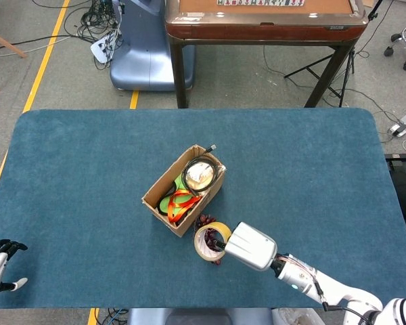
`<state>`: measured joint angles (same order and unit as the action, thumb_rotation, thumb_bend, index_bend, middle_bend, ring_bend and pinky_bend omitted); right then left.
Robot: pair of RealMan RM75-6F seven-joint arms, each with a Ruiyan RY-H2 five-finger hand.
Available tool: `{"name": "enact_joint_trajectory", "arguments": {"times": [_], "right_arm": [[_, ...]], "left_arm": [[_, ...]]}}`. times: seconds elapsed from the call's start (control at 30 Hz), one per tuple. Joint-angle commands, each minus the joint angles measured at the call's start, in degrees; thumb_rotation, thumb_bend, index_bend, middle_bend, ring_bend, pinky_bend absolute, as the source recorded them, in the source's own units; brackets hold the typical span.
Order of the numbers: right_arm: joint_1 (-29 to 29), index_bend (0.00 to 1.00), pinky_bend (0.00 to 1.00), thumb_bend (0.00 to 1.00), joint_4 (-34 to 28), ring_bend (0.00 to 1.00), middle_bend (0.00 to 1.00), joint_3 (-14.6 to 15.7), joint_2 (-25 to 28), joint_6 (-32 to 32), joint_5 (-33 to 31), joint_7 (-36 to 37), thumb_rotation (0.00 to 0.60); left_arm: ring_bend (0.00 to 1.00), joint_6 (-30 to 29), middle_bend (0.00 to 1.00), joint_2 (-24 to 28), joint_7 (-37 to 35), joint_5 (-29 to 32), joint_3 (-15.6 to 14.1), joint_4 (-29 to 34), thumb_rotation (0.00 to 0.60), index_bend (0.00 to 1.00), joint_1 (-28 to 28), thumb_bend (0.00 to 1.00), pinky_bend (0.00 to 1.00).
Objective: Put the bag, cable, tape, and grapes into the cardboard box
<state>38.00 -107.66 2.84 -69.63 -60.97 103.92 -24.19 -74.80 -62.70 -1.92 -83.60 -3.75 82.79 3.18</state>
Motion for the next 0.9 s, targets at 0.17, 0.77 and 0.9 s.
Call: {"name": "enact_joint_trajectory", "arguments": {"times": [0.17, 0.77, 0.9], "right_arm": [[0.66, 0.73, 1.00, 0.51, -0.65, 1.00, 1.00, -1.85, -0.71, -1.04, 2.18, -0.70, 0.600], [3.57, 0.73, 1.00, 0.51, 2.66, 1.00, 1.00, -10.31, -3.98, -2.13, -1.56, 0.07, 0.600], [5.04, 0.73, 1.00, 0.51, 4.99, 1.00, 1.00, -12.61, -5.53, -0.20, -5.51, 0.35, 0.600]], "left_arm": [[0.16, -0.05, 0.29, 0.01, 0.02, -0.11, -0.04, 0.01, 0.600, 0.32, 0.00, 0.10, 0.40], [0.16, -0.02, 0.29, 0.13, -0.33, -0.12, -0.06, 0.01, 0.600, 0.32, -0.01, 0.10, 0.40], [0.16, -0.03, 0.29, 0.17, -0.45, -0.14, -0.07, 0.04, 0.600, 0.32, -0.02, 0.10, 0.40]]}}
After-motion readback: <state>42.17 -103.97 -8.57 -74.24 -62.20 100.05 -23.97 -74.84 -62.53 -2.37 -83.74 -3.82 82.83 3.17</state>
